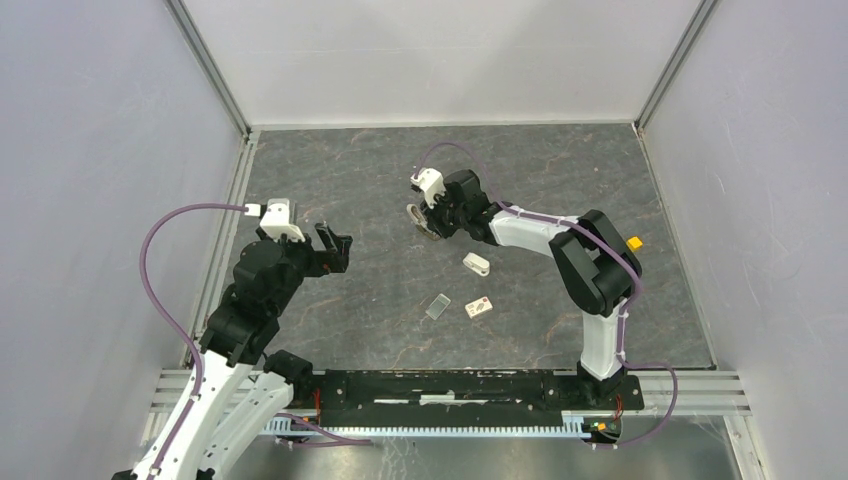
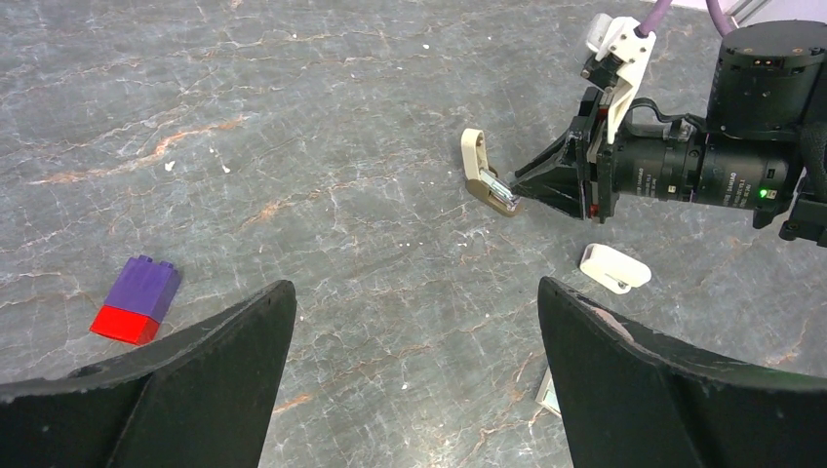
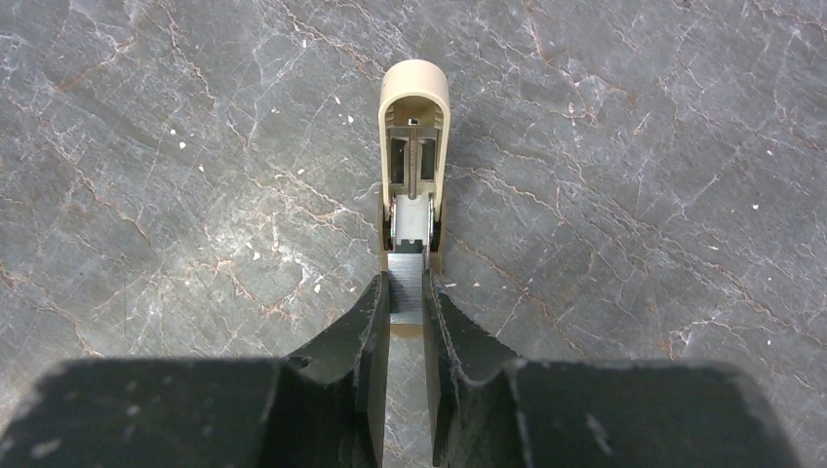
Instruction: Load the staples into the stapler
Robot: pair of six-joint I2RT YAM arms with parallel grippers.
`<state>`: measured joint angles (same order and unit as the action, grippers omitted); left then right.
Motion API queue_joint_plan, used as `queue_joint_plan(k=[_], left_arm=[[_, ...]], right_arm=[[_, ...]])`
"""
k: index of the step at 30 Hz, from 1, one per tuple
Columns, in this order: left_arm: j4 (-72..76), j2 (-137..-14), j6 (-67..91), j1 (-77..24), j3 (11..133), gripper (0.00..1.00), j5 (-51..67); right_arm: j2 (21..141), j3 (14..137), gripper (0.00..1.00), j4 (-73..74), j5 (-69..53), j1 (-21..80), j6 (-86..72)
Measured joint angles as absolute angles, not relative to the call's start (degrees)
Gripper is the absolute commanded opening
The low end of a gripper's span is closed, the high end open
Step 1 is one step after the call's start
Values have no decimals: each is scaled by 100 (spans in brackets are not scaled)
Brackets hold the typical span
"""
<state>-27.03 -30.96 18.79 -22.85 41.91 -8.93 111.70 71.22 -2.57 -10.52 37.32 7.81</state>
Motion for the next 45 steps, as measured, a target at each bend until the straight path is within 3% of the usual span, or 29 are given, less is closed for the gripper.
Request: queue_joint_plan(k=[45], left_arm=[[-2735, -3037, 1879, -2285, 4191, 100, -899]], right_arm=[[11633, 7459, 22, -117, -1826, 3400, 327]])
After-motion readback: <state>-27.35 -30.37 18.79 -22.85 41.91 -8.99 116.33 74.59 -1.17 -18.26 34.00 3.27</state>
